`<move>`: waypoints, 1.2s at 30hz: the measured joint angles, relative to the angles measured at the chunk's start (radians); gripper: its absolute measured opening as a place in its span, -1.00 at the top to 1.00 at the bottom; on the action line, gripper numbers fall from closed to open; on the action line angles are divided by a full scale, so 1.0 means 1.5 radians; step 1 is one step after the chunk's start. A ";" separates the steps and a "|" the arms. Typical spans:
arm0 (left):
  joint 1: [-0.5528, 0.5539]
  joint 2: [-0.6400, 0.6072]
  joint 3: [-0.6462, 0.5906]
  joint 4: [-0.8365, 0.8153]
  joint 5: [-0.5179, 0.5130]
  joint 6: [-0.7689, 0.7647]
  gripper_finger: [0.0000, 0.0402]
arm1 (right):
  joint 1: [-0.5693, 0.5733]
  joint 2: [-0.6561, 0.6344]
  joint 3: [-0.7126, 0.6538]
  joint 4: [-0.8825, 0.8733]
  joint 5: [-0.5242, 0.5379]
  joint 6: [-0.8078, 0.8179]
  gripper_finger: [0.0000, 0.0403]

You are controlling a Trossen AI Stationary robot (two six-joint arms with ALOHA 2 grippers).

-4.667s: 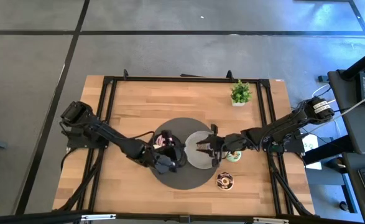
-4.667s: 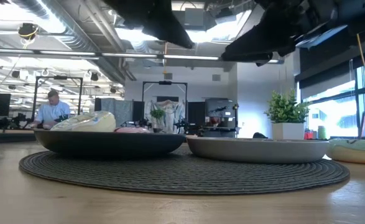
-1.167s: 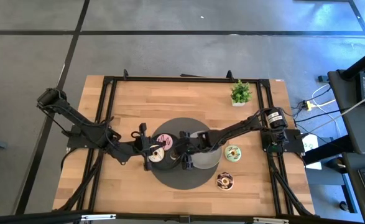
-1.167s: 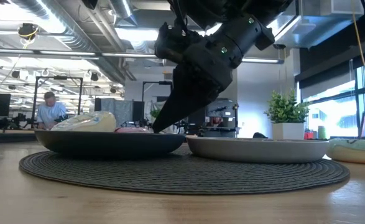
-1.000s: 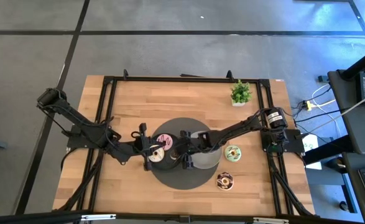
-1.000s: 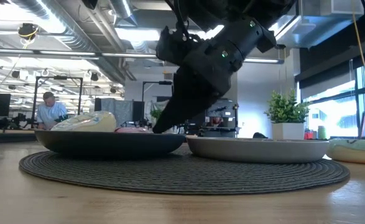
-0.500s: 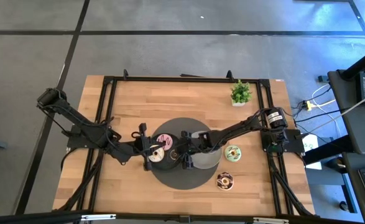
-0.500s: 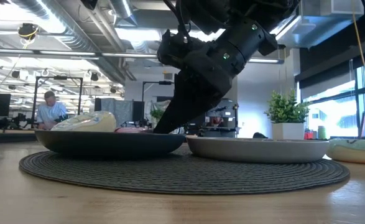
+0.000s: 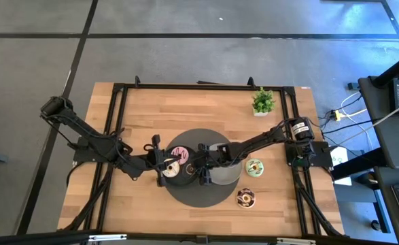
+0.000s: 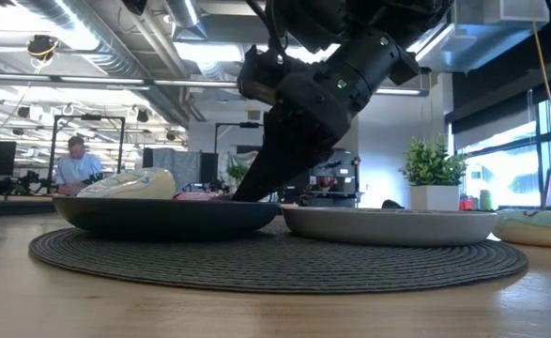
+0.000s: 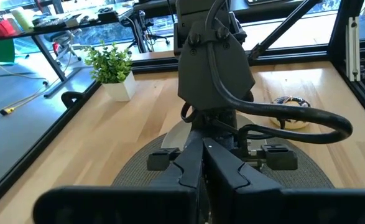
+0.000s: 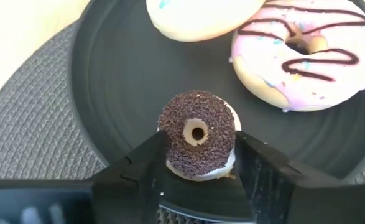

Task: Pick & Place donuts
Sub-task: Put the small black donut on the gray plate

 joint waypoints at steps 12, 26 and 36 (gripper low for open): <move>0.000 0.000 0.000 0.000 0.000 0.000 0.97 | -0.008 0.000 0.000 0.000 0.000 0.001 0.52; 0.000 0.000 0.000 0.000 0.000 0.000 0.95 | -0.008 0.000 0.000 0.000 0.000 0.000 0.65; 0.000 0.000 0.000 0.000 0.000 0.000 0.95 | -0.007 0.000 0.000 0.000 0.012 0.000 0.65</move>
